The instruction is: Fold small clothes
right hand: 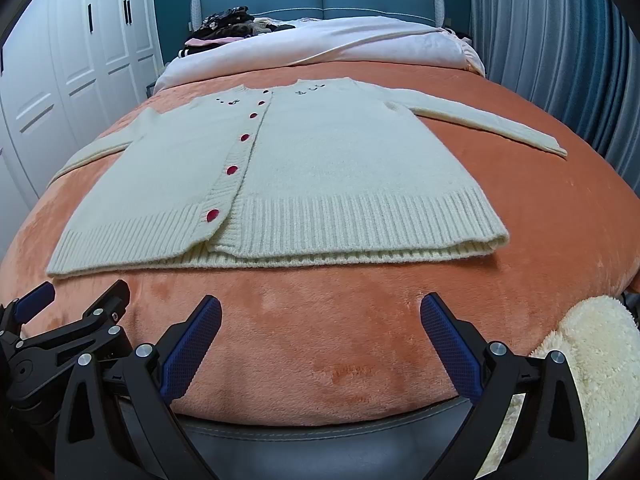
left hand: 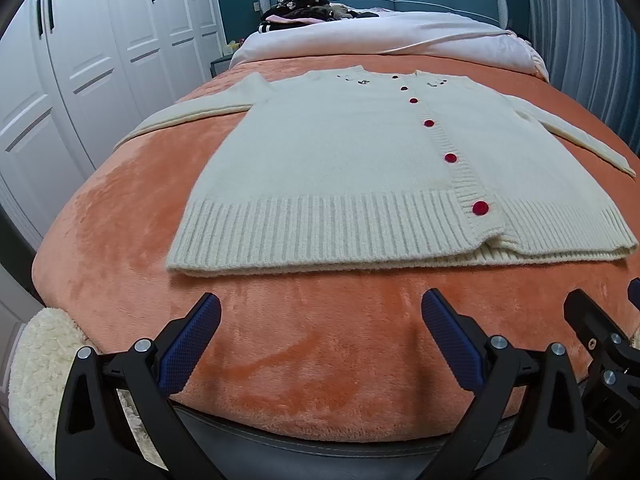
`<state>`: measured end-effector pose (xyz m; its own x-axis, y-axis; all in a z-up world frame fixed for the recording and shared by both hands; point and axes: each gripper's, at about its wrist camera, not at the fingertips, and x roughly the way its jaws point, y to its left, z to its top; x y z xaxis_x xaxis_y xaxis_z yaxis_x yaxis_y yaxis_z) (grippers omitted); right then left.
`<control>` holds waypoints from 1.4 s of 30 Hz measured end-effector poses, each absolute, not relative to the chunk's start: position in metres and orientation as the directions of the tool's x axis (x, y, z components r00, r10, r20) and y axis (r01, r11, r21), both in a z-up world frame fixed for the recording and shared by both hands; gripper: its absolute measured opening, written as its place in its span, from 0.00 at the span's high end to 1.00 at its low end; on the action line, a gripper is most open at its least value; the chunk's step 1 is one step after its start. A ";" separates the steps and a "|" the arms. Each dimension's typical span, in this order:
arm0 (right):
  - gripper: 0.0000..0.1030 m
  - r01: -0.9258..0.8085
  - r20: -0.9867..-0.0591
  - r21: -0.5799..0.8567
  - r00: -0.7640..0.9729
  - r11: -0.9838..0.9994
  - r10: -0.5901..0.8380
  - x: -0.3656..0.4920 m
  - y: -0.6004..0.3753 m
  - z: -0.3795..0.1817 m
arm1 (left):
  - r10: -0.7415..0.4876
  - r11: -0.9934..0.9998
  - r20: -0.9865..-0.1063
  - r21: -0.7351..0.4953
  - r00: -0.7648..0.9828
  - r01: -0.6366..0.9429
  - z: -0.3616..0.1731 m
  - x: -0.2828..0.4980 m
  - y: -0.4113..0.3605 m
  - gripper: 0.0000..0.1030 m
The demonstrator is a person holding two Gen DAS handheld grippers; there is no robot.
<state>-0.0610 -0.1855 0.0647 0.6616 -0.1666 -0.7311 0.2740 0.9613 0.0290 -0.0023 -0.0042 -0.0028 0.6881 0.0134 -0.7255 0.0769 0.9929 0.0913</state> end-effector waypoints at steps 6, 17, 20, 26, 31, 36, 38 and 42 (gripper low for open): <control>0.05 0.264 -0.733 0.028 0.661 0.964 -0.160 -0.061 -0.185 0.064 | 0.009 0.992 -0.724 0.092 0.689 0.083 -0.004 -0.002 -0.004 0.05; 0.05 0.262 -0.737 0.028 0.657 0.965 -0.157 -0.061 -0.183 0.062 | 0.005 0.991 -0.723 0.096 0.691 0.093 -0.004 -0.002 -0.006 0.05; 0.05 0.261 -0.737 0.027 0.657 0.965 -0.158 -0.060 -0.183 0.062 | 0.006 0.991 -0.723 0.095 0.691 0.091 -0.004 -0.003 -0.007 0.05; 0.05 0.256 -0.738 0.024 0.657 0.966 -0.156 -0.060 -0.182 0.062 | 0.005 0.991 -0.723 0.095 0.691 0.092 -0.005 -0.003 -0.007 0.05; 0.05 0.258 -0.740 0.024 0.654 0.966 -0.157 -0.059 -0.182 0.062 | 0.002 0.991 -0.723 0.093 0.691 0.094 -0.006 -0.003 -0.007 0.05; 0.05 0.257 -0.740 0.023 0.654 0.966 -0.156 -0.060 -0.181 0.062 | 0.002 0.991 -0.724 0.093 0.689 0.095 -0.006 -0.003 -0.008 0.05; 0.05 0.256 -0.740 0.023 0.655 0.966 -0.156 -0.060 -0.182 0.062 | 0.003 0.991 -0.724 0.094 0.689 0.095 -0.007 -0.003 -0.008 0.05; 0.05 0.257 -0.740 0.023 0.655 0.966 -0.156 -0.060 -0.181 0.062 | 0.002 0.991 -0.725 0.093 0.688 0.095 -0.008 -0.003 -0.009 0.05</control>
<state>-0.0600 -0.1813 0.0620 0.6548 -0.1560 -0.7395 0.2566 0.9662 0.0234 -0.0031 -0.0086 -0.0077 0.6885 0.0019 -0.7252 0.0954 0.9911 0.0932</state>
